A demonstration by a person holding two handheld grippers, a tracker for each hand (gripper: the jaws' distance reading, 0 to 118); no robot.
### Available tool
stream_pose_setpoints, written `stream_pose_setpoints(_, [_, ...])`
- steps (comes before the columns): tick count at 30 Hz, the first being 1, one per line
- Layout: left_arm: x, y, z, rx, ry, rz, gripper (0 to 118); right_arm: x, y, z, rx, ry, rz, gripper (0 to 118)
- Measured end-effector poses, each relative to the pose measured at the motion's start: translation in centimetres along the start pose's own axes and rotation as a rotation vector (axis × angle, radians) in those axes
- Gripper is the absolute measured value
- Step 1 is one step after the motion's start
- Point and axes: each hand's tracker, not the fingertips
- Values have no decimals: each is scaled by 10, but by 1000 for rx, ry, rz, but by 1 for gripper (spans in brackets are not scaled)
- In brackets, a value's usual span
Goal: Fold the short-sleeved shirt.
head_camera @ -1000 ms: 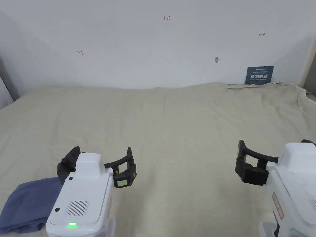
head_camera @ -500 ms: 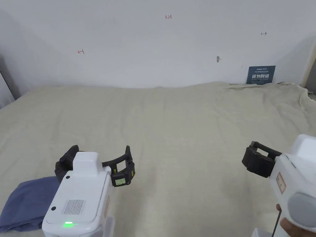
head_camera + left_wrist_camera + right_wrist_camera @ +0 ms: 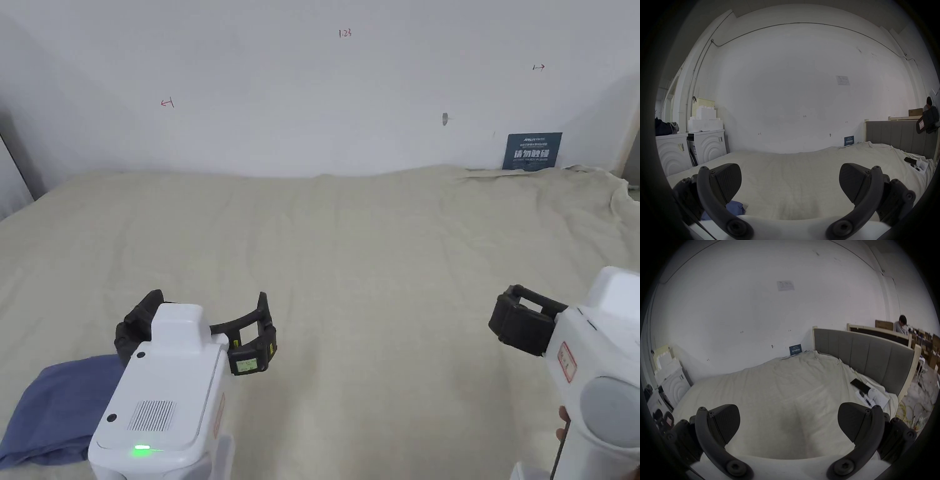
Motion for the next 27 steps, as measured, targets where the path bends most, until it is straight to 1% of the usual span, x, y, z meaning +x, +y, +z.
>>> stream_pose_setpoints(6, [0, 1, 0, 5, -2, 6, 118, -3, -2, 1, 5, 30, 17, 118])
stream_pose_setpoints(10, [0, 1, 0, 8, -1, 2, 118, 0, -12, 6, 190, 135, 74, 118])
stream_pose_setpoints(11, [0, 1, 0, 8, -1, 2, 118, 1, -14, 7, 227, 172, 102, 118])
stream_pose_setpoints(13, [0, 1, 0, 10, -2, 4, 118, 3, -17, 10, 295, 215, 125, 118])
stream_pose_setpoints(16, [-1, 2, -1, 11, 1, 8, 118, 1, -21, 11, 366, 196, 167, 118])
stream_pose_setpoints(19, [-1, 2, 0, 21, 6, 11, 118, 0, -27, 11, 439, 170, 194, 118])
stream_pose_setpoints(21, [-1, 2, 1, 23, 11, 9, 118, 0, -28, 11, 455, 165, 208, 118])
stream_pose_setpoints(27, [-1, 1, 2, 29, 9, 4, 118, 2, -29, 11, 457, 186, 194, 118])
